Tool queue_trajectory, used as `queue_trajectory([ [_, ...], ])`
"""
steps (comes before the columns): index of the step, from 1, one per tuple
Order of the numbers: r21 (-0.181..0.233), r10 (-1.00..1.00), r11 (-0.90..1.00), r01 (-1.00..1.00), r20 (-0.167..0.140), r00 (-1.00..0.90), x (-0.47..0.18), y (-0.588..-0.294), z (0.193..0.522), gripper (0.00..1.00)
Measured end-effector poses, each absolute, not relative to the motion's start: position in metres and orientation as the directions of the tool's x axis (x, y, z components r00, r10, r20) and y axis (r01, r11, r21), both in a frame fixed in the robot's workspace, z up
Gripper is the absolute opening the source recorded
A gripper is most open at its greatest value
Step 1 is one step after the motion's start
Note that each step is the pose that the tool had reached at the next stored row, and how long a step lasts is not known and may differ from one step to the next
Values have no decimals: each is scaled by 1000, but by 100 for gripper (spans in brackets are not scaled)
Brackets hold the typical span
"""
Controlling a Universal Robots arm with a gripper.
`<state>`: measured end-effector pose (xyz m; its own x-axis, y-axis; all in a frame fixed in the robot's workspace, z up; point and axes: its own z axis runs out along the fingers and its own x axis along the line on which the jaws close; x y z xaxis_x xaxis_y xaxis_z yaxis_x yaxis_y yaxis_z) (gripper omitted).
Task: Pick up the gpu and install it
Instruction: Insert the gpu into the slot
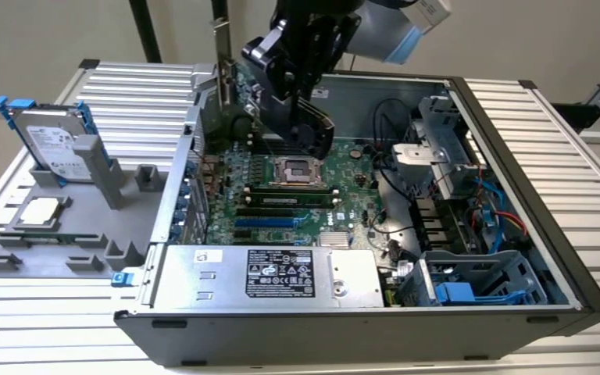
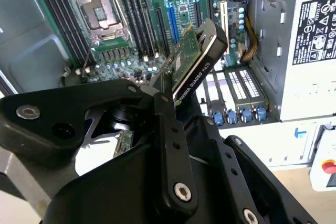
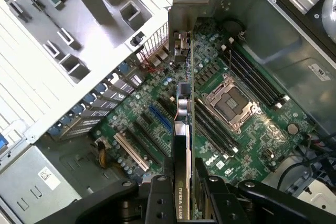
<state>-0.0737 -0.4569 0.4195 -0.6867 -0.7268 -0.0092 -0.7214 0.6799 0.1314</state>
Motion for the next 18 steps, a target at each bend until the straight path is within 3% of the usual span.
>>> queue_trajectory([
  [18, 131, -822, 564, -815, -9, -570, -67, -457, 420, 0],
])
